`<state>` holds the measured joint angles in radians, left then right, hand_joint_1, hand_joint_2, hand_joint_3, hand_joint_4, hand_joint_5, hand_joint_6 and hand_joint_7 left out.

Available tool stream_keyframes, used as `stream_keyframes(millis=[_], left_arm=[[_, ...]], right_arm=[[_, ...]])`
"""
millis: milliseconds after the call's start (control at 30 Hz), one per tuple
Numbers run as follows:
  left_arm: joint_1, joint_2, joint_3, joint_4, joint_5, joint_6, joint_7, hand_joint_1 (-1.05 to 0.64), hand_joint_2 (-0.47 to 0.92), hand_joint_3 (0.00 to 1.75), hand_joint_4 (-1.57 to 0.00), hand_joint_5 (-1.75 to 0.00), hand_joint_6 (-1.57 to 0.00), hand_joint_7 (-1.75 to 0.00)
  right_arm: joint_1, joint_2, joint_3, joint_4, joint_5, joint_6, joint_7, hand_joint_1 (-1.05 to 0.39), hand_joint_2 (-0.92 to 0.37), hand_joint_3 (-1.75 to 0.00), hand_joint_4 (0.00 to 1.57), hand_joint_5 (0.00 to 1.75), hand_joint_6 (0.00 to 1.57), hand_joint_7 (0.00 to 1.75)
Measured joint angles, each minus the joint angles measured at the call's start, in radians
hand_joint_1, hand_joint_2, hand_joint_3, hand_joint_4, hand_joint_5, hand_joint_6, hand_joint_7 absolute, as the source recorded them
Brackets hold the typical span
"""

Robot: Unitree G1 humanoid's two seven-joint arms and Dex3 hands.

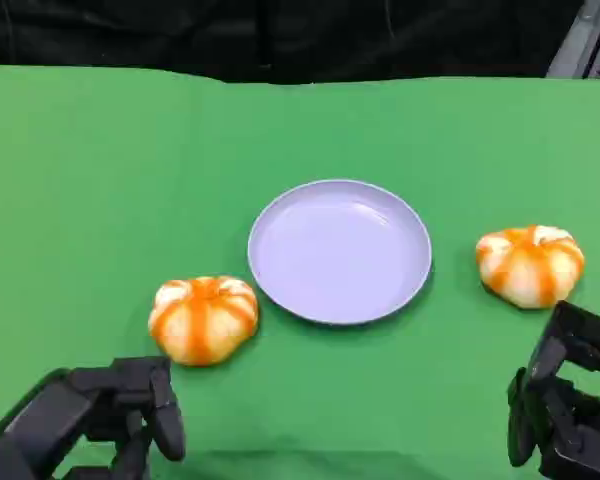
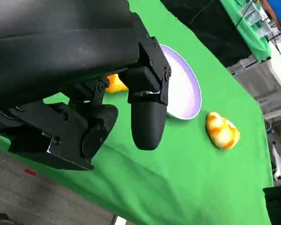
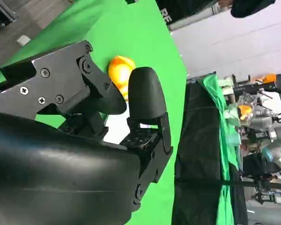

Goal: Grasp the bread from the table and place it into the plate.

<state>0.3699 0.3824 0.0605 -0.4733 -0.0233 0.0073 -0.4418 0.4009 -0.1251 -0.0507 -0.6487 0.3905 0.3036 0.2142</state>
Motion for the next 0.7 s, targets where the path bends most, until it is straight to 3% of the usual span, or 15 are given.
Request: stream_keyframes(millis=[500,533,567,700], left_arm=[[0.0,0.0,0.0,0.0,0.0,0.0,0.0,0.26,0.59,1.17,-0.77,-1.75,-0.66,-1.61],[0.0,0.0,0.0,0.0,0.0,0.0,0.0,0.25,0.61,1.09,-0.75,-1.61,-0.69,-1.38],[0.0,-0.001,0.0,0.0,0.0,-0.002,0.001,0.24,0.62,1.04,-0.75,-1.56,-0.73,-1.27],[0.001,-0.012,0.0,0.0,0.0,-0.021,0.015,0.22,0.65,0.94,-0.73,-1.42,-0.76,-1.06]], right_arm=[[0.0,0.0,-0.009,-0.001,0.001,0.004,0.005,0.01,-0.66,-1.22,0.95,1.75,0.65,1.75],[0.0,0.0,-0.01,-0.001,0.001,0.004,0.005,0.0,-0.65,-1.22,0.95,1.75,0.65,1.75],[0.0,0.0,-0.01,-0.001,0.001,0.004,0.005,0.0,-0.65,-1.22,0.95,1.75,0.65,1.75],[0.0,0.0,-0.011,-0.001,0.001,0.004,0.008,0.0,-0.64,-1.22,0.95,1.75,0.65,1.75]])
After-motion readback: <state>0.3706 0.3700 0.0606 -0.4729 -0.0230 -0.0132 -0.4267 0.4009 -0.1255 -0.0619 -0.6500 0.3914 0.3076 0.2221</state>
